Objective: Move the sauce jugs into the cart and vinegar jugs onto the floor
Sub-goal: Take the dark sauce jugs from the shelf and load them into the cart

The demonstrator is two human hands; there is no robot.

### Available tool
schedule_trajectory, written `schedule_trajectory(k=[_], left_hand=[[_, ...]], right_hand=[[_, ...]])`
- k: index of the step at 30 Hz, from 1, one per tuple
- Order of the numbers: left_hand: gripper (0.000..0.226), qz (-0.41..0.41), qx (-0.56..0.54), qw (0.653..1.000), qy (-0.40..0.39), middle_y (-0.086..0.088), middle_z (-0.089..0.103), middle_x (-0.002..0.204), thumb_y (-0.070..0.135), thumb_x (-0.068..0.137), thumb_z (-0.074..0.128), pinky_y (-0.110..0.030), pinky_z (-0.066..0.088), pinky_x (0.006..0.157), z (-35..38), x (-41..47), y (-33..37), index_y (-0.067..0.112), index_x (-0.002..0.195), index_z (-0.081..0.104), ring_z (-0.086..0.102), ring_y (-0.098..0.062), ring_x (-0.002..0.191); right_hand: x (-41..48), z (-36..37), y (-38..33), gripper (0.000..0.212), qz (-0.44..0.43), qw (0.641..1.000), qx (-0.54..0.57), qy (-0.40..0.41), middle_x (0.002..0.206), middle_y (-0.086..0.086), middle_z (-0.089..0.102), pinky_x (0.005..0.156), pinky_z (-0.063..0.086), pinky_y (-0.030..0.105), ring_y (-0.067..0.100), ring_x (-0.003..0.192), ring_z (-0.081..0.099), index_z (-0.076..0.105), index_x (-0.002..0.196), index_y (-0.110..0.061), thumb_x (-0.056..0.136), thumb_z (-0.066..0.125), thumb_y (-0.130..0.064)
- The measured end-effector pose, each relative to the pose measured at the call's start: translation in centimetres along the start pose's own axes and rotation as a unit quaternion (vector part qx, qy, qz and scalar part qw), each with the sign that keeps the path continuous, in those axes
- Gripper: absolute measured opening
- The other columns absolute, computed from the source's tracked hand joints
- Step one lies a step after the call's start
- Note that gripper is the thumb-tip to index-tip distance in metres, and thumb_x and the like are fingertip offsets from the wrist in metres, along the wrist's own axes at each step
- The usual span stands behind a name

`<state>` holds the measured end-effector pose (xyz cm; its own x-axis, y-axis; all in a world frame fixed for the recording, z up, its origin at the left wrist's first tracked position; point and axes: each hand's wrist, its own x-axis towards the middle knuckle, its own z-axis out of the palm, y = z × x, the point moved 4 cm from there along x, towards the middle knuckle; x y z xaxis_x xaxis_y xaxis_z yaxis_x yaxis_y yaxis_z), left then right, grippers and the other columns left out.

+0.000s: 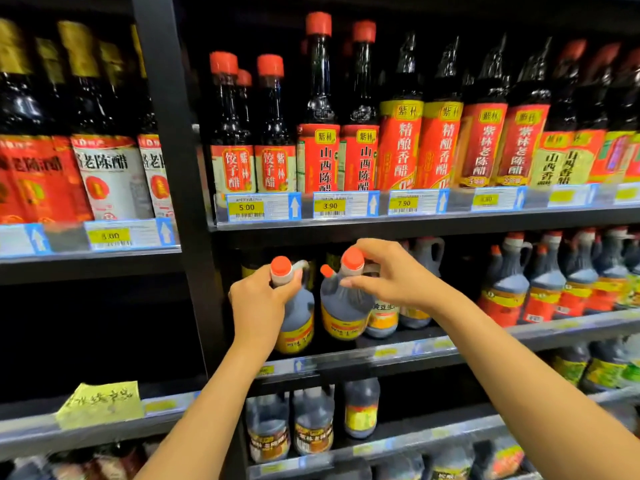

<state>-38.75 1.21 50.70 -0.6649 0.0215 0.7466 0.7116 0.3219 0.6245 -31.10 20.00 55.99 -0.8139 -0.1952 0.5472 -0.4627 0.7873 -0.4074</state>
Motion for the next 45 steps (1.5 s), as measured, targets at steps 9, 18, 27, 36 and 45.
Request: schedule_trajectory(k=[9, 18, 27, 36, 45], left_hand=[[0.059, -0.086, 0.054, 0.994, -0.037, 0.006, 0.03, 0.037, 0.03, 0.076, 0.077, -0.021, 0.02, 0.042, 1.2, 2.2, -1.9, 0.013, 0.043, 0.031, 0.028, -0.006, 0.037], [0.041, -0.231, -0.066, 0.969, -0.055, 0.008, 0.04, 0.042, 0.033, 0.074, 0.079, -0.024, 0.034, 0.056, 4.0, 3.2, -4.4, 0.021, 0.049, 0.048, 0.04, -0.009, 0.048], [0.04, -0.273, -0.11, 0.956, -0.005, -0.006, 0.062, 0.08, 0.038, 0.07, 0.08, -0.033, 0.049, 0.074, 4.4, -0.3, -4.9, 0.01, 0.09, 0.061, 0.063, -0.024, 0.085], [0.081, -0.212, 0.057, 0.976, 0.01, -0.01, 0.046, 0.135, 0.033, 0.076, 0.077, -0.039, 0.045, 0.098, 4.3, -6.7, -5.1, 0.011, 0.142, 0.035, 0.047, -0.027, 0.123], [0.07, -0.187, 0.123, 0.974, 0.018, -0.012, 0.051, 0.125, 0.03, 0.087, 0.066, -0.039, 0.045, 0.088, 4.4, -6.1, -5.3, 0.011, 0.145, 0.032, 0.053, -0.03, 0.112]], right_hand=[[0.5, 2.4, 2.8, 0.037, 0.125, 0.992, 0.017, -0.018, 0.07, 0.009, 0.051, 0.061, 0.037, 0.025, 0.012, 0.064, 0.045, 0.052, 0.077, -0.002, 0.085, 0.068, -0.035], [3.0, 3.4, 4.7, 0.018, 0.294, 0.952, 0.08, -0.008, 0.07, 0.001, 0.05, 0.044, 0.032, 0.007, 0.011, 0.061, 0.041, 0.054, 0.075, -0.011, 0.093, 0.055, -0.009], [0.9, 6.7, 5.5, 0.043, 0.287, 0.949, 0.009, 0.126, 0.117, 0.018, 0.055, 0.069, 0.033, 0.02, 0.033, 0.101, 0.053, 0.05, 0.119, 0.0, 0.085, 0.066, -0.021], [-5.9, 14.0, 6.1, 0.058, 0.33, 0.89, 0.103, 0.297, 0.124, 0.009, 0.054, 0.097, 0.045, 0.041, 0.024, 0.116, 0.05, 0.049, 0.128, -0.008, 0.079, 0.075, -0.026], [-3.7, 14.7, 6.9, 0.039, 0.332, 0.907, 0.023, 0.257, 0.108, 0.016, 0.057, 0.086, 0.042, 0.035, 0.03, 0.105, 0.052, 0.054, 0.111, 0.001, 0.084, 0.069, -0.024]])
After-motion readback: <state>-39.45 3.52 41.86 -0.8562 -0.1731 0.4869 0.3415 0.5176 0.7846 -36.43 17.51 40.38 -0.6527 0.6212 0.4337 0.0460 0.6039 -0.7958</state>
